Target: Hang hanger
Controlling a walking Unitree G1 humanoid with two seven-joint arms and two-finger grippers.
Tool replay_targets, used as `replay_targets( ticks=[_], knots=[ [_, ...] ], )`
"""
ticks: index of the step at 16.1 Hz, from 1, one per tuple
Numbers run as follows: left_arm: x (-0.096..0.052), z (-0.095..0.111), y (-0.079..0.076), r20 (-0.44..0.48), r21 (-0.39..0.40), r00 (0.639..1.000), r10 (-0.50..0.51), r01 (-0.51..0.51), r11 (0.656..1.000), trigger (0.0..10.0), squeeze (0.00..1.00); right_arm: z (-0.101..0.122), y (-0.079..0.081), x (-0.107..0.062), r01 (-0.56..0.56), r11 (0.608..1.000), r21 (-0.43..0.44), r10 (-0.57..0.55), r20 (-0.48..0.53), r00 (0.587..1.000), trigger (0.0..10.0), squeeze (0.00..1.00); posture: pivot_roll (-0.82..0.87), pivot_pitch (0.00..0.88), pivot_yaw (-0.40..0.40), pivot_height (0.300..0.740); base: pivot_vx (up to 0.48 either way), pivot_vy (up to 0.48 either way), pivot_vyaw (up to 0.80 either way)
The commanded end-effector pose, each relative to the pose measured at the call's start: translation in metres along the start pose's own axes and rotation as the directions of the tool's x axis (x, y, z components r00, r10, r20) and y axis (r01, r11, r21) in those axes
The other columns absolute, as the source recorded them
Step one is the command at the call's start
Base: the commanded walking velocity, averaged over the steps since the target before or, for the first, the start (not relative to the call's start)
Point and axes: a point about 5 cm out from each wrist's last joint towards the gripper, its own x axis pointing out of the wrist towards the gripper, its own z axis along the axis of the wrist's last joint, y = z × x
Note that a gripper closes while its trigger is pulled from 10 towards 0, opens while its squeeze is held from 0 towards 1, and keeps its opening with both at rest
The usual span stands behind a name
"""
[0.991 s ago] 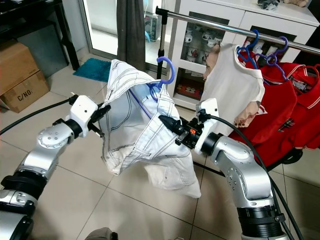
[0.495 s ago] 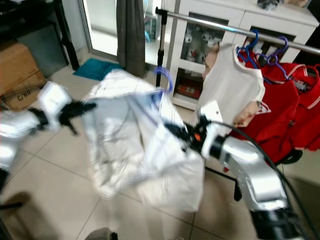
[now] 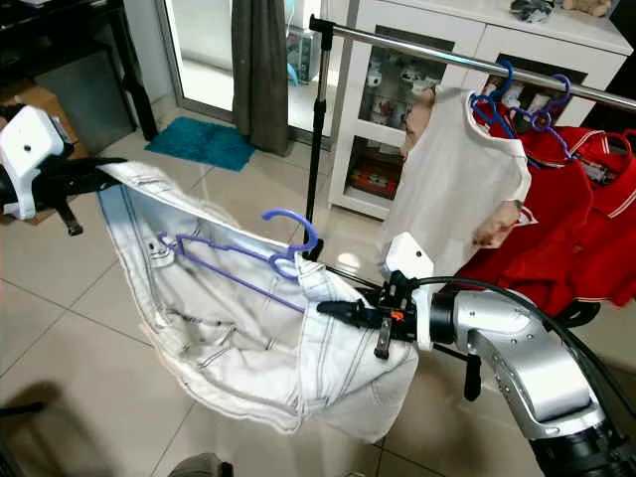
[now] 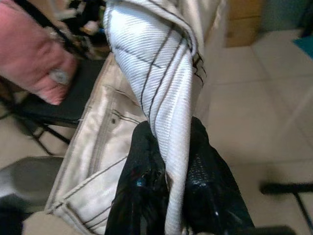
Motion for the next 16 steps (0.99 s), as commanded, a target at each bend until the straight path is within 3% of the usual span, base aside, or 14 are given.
replay_targets(
  ticks=[1, 2, 3, 4, 5, 7, 9, 10, 12, 13, 14, 16],
  knots=[
    [-0.017, 0.002, 0.021, -0.049, 0.043, 0.99, 0.129, -0.127, 0.991, 0.0, 0.0, 0.001, -0.002, -0.013, 0.015, 1.0, 0.004, -0.015, -0.01, 1.0, 0.0, 0.0, 0.06, 0.0, -0.071, 0.74, 0.0, 0.0, 0.0],
    [-0.018, -0.002, 0.023, -0.058, 0.03, 0.987, 0.15, -0.149, 0.988, 0.0, 0.0, 0.004, -0.002, -0.015, 0.006, 1.0, 0.014, -0.007, 0.013, 1.0, 0.0, 0.0, 0.06, 0.0, -0.071, 0.74, 0.0, 0.0, 0.0],
    [-0.015, -0.013, 0.025, -0.01, -0.121, 0.979, 0.202, -0.202, 0.972, 0.0, 0.0, 0.012, -0.003, -0.017, 0.008, 0.998, 0.059, -0.014, 0.106, 0.994, 0.0, 0.0, 0.06, 0.0, -0.07, 0.74, 0.0, 0.0, 0.0],
    [-0.013, -0.018, 0.025, 0.004, -0.176, 0.976, 0.22, -0.216, 0.96, 0.0, 0.0, 0.014, -0.004, -0.018, 0.014, 0.997, 0.074, -0.023, 0.134, 0.991, 0.0, 0.0, 0.06, 0.0, -0.068, 0.74, 0.0, 0.0, 0.0],
    [-0.01, -0.028, 0.022, 0.023, -0.279, 0.969, 0.245, -0.229, 0.932, 0.0, 0.0, 0.016, -0.006, -0.019, 0.019, 0.995, 0.101, -0.037, 0.181, 0.983, 0.0, 0.0, 0.06, 0.0, -0.068, 0.74, 0.0, 0.0, 0.0],
    [0.002, -0.051, 0.004, 0.034, -0.427, 0.964, 0.264, -0.225, 0.876, 0.0, 0.0, 0.022, -0.01, -0.022, 0.038, 0.985, 0.166, -0.083, 0.279, 0.957, 0.0, 0.0, 0.05, 0.0, -0.071, 0.74, 0.0, 0.0, 0.0],
    [0.017, -0.064, -0.016, 0.044, -0.512, 0.964, 0.262, -0.204, 0.835, 0.0, 0.0, 0.03, -0.017, -0.022, 0.078, 0.976, 0.204, -0.145, 0.34, 0.929, 0.0, 0.0, 0.05, 0.0, -0.075, 0.74, 0.0, 0.0, 0.0],
    [0.023, -0.066, -0.024, 0.05, -0.532, 0.966, 0.253, -0.189, 0.826, 0.0, 0.0, 0.033, -0.019, -0.022, 0.086, 0.972, 0.22, -0.163, 0.36, 0.919, 0.0, 0.0, 0.04, 0.0, -0.08, 0.74, 0.0, 0.0, 0.0],
    [0.047, -0.068, -0.054, 0.086, -0.571, 0.977, 0.193, -0.11, 0.813, 0.0, 0.0, 0.038, -0.025, -0.015, 0.124, 0.957, 0.264, -0.221, 0.38, 0.898, 0.0, 0.0, 0.04, 0.0, -0.084, 0.74, 0.0, 0.0, 0.0],
    [0.062, -0.064, -0.074, 0.12, -0.574, 0.982, 0.145, -0.051, 0.817, 0.0, 0.0, 0.032, -0.03, -0.009, 0.189, 0.942, 0.278, -0.275, 0.318, 0.907, 0.0, 0.0, 0.04, 0.0, -0.082, 0.74, 0.0, 0.0, 0.0],
    [0.079, -0.05, -0.104, 0.183, -0.539, 0.982, 0.046, 0.061, 0.84, 0.0, 0.0, 0.025, -0.039, -0.005, 0.291, 0.915, 0.278, -0.36, 0.242, 0.901, 0.0, 0.0, 0.03, 0.0, -0.082, 0.74, 0.0, 0.0, 0.0],
    [0.088, -0.037, -0.125, 0.22, -0.485, 0.975, -0.032, 0.138, 0.864, 0.0, 0.0, 0.023, -0.043, -0.001, 0.359, 0.891, 0.279, -0.421, 0.209, 0.883, 0.0, 0.0, 0.03, 0.0, -0.074, 0.74, 0.0, 0.0, 0.0]
  ],
)
